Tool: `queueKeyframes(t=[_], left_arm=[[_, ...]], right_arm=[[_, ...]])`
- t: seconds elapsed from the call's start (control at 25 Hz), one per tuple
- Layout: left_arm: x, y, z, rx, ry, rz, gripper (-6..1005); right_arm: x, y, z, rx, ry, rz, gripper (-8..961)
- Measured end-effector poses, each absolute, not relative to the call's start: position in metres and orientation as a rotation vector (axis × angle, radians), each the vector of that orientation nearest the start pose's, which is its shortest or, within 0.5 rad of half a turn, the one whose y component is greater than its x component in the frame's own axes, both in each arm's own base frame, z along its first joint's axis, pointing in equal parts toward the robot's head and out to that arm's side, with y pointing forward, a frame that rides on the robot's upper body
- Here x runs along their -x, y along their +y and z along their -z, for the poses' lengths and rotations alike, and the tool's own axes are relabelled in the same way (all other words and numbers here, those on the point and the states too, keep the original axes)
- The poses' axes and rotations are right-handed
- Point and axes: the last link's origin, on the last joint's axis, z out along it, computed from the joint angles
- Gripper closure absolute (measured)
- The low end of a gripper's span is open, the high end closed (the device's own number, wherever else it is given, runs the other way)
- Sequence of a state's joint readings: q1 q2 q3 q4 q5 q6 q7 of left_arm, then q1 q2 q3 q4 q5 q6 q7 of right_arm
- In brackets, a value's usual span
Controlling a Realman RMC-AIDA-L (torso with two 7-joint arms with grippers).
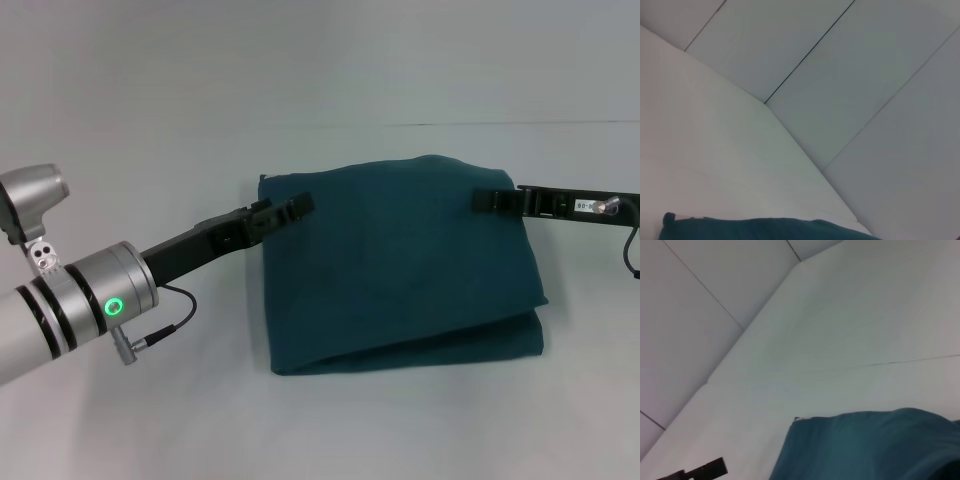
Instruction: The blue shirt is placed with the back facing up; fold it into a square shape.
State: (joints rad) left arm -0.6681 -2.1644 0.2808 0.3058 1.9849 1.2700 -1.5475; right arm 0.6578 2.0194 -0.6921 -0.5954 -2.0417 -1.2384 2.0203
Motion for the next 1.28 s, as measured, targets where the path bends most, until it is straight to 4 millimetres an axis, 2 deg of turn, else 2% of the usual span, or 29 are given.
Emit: queueKeyframes(t=[0.48,0.84,1.04,1.28], left_arm=[[0.249,0.360,0.057,2.207,-1.324,1.093,112],[0.248,0.360,0.058,2.210,-1.328,1.094,112],[0.248,0.360,0.058,2.212,-1.328,1.094,111],[0.247,0.361,0.057,2.214,-1.319,1.093,111]], right_arm=[[-0.277,0.389,-0.018,2.282,1.409,-0.636,861],[-0.291,0.385,-0.007,2.233,1.439,-0.568,851],[-0.302,0.386,-0.012,2.170,1.449,-0.552,845],[-0.307,0.401,-0.036,2.078,1.451,-0.546,582]])
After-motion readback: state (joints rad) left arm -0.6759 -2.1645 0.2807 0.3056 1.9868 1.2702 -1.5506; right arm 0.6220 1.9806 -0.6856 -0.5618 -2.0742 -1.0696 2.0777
